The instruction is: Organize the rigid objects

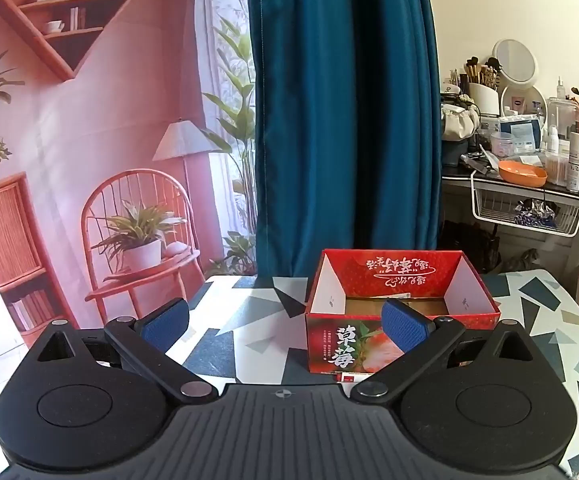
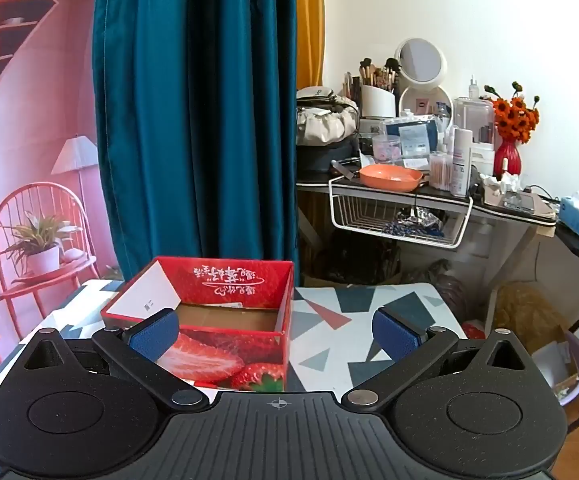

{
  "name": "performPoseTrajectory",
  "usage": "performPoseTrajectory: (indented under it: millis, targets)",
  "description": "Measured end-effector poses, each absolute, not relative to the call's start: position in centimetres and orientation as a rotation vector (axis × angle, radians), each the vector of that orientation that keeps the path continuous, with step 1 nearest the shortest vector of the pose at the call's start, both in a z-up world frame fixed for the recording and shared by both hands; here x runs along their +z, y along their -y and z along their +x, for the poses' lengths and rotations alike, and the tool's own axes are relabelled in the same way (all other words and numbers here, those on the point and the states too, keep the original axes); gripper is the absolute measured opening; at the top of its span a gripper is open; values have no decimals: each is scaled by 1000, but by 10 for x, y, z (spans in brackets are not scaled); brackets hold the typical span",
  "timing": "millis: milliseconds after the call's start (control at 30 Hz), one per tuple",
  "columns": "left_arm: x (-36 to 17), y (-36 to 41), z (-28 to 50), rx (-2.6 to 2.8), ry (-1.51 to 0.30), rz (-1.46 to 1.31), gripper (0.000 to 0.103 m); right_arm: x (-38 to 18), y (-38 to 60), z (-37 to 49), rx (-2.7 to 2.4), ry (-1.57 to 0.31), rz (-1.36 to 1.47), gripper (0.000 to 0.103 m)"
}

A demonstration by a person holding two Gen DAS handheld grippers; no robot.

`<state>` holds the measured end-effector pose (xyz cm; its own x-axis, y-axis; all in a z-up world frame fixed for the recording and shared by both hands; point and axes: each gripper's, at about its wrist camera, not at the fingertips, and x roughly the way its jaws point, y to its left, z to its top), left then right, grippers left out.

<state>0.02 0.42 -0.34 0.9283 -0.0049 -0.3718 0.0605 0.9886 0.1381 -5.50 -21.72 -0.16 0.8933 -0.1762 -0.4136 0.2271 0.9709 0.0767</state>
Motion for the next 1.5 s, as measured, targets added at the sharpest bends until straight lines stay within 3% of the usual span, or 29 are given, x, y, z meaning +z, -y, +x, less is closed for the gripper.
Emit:
performPoseTrajectory:
  millis: [1500]
  targets:
    - [-3,-2,1,-22,-389,140,103,-5,217,-57,-210,-427,122,103]
